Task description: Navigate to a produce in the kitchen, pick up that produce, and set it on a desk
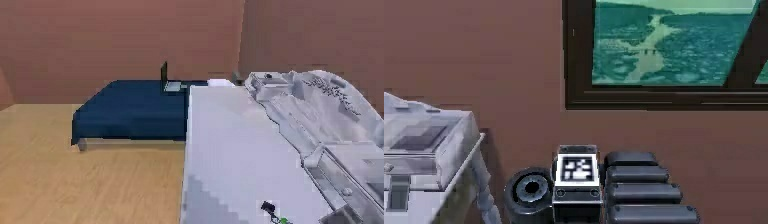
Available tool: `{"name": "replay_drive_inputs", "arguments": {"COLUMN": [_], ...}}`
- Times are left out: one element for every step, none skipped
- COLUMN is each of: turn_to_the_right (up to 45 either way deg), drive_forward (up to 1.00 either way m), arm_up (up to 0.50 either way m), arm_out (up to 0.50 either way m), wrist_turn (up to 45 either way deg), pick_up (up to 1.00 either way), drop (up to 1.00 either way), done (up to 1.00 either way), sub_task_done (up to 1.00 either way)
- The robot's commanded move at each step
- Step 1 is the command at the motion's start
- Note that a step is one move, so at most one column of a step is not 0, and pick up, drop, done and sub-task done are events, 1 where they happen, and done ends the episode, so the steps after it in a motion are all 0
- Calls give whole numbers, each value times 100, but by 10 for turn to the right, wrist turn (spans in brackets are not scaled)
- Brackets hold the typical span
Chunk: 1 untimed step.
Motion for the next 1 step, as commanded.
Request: {"name": "replay_drive_inputs", "arguments": {"turn_to_the_right": [-450], "drive_forward": [0], "arm_up": [0], "arm_out": [0], "wrist_turn": [0], "pick_up": [0], "drop": [0], "done": [0], "sub_task_done": [0]}}
